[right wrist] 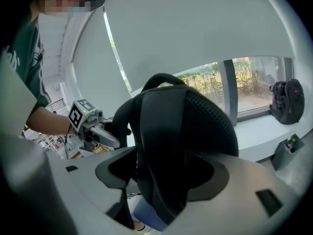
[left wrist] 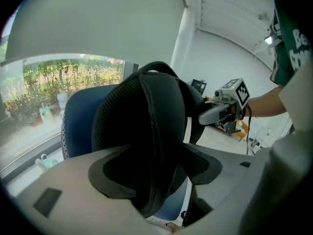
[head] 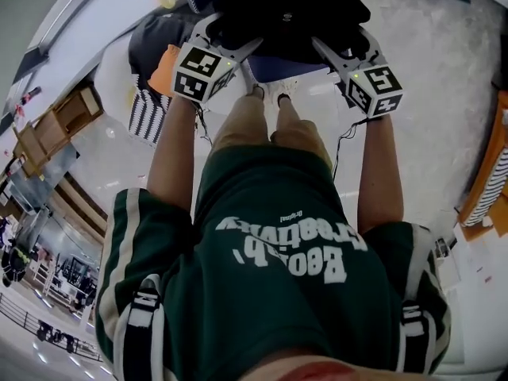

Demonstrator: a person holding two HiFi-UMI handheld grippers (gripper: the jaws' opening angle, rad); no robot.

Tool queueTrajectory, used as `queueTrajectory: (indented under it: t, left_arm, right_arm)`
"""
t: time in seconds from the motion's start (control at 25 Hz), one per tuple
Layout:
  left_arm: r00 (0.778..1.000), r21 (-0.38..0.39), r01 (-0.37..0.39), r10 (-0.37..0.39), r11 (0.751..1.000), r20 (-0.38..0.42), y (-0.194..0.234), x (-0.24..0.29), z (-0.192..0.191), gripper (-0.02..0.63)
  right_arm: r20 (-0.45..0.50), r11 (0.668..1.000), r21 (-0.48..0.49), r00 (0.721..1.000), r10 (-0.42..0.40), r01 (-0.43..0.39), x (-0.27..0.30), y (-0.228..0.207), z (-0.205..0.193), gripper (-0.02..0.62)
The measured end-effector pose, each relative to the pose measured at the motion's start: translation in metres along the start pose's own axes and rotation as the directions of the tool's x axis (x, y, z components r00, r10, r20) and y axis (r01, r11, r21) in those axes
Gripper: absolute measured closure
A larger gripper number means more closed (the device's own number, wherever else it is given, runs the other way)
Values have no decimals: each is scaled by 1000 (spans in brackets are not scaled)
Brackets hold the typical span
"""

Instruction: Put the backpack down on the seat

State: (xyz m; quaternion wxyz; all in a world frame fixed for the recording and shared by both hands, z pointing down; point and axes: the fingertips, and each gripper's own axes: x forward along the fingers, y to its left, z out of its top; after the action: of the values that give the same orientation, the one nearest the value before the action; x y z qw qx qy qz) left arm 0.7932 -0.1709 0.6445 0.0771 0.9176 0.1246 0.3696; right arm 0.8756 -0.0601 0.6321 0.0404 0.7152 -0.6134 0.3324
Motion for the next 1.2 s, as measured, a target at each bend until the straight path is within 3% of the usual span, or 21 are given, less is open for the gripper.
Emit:
queueTrajectory:
  t: [0.12, 0.24, 0.28, 0.32, 0.36, 0.4, 0.76, 1.2]
  left_arm:
    - [998, 9, 67, -67, 998, -8, 0, 26, 0, 287]
    - [995, 14, 104, -105, 994, 2, -1, 40, 9, 291]
    - [995, 26, 98, -98, 995, 16, -1, 44, 14, 325]
    - [996, 43, 83, -85, 996, 37, -2, 46, 19, 448]
    - [996, 60, 66, -70, 996, 57, -2, 48, 24, 524]
    - [996, 73, 53, -58, 996, 69, -3, 50, 26, 545]
    - [993, 152, 26, -43, 988, 113, -9, 35, 45, 558]
    - [978, 198, 26, -65, 980, 196, -52, -22, 90, 558]
  right_arm:
    - [-16, 998, -4, 998, 56, -56, 25, 0, -7, 324]
    - [11, 999, 6, 999, 32, -32, 43, -6, -2, 325]
    - [17, 1000, -8, 1000, 13, -13, 44, -9, 0, 326]
    - [15, 999, -43, 1000, -1, 2, 42, -10, 1, 412]
    - [7, 996, -90, 1000, -9, 10, 40, -8, 2, 521]
    - [2, 992, -127, 1000, -13, 13, 39, -6, 2, 534]
    - [81, 985, -167, 996, -25, 38, 27, 8, 28, 540]
    - [193, 979, -204, 981, 7, 33, -15, 70, 91, 540]
